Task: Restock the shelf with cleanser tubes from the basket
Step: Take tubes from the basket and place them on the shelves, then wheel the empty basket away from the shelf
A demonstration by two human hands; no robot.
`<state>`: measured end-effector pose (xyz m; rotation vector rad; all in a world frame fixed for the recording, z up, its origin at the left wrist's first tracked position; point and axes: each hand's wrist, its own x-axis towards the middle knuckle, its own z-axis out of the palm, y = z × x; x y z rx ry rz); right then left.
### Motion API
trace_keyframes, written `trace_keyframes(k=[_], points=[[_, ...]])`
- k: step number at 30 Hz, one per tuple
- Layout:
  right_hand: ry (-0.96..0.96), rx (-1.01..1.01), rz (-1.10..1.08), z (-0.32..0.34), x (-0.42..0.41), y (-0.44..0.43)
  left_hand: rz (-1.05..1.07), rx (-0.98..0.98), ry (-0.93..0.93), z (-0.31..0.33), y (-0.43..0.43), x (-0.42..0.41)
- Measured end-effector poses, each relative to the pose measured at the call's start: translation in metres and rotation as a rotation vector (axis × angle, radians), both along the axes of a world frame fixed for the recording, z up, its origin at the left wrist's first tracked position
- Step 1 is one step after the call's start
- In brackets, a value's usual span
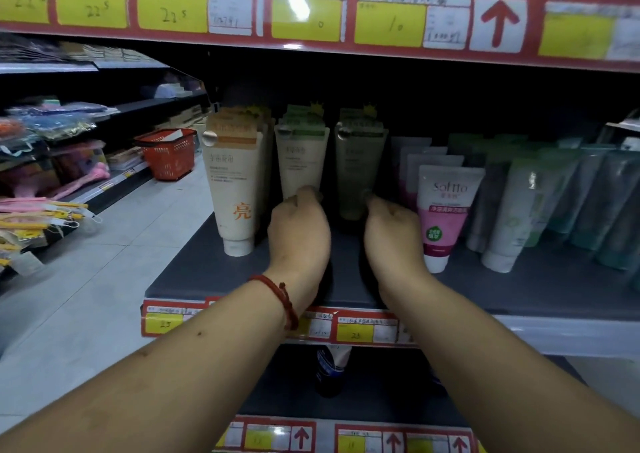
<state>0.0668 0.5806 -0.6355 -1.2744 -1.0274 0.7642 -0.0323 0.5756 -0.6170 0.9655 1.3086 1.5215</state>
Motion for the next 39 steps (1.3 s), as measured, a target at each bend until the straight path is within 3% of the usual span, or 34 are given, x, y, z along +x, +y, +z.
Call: trace_keyframes(k=[8,12,19,26,30,36,39], points=[[0.179,-0.175,0.129,-0.002,0.013,0.013,-0.18,-0.039,-0.298,-0.023,0.039,0.021],[0.297,-0.166,0.136,-0.012,0.013,0.021,-0.218,-0.086,-0.253,-0.021,0.041,0.018],[0.265,-0.175,0.159,-0.009,0.015,0.022,-0.378,-0.125,-0.238,-0.015,0.033,0.011],[0.07,-0.172,0.235,0.024,0.022,-0.026,-0.396,-0.1,-0.168,0.01,-0.013,-0.004],[-0.129,-0.094,0.252,0.034,0.047,-0.091,-0.338,-0.105,0.011,0.018,-0.084,-0.006],[-0.502,-0.159,0.216,-0.018,0.091,-0.212,-0.262,-0.123,0.302,-0.048,-0.205,0.002],[-0.586,-0.249,0.199,-0.063,0.117,-0.261,-0.214,-0.137,0.41,-0.089,-0.254,0.009]])
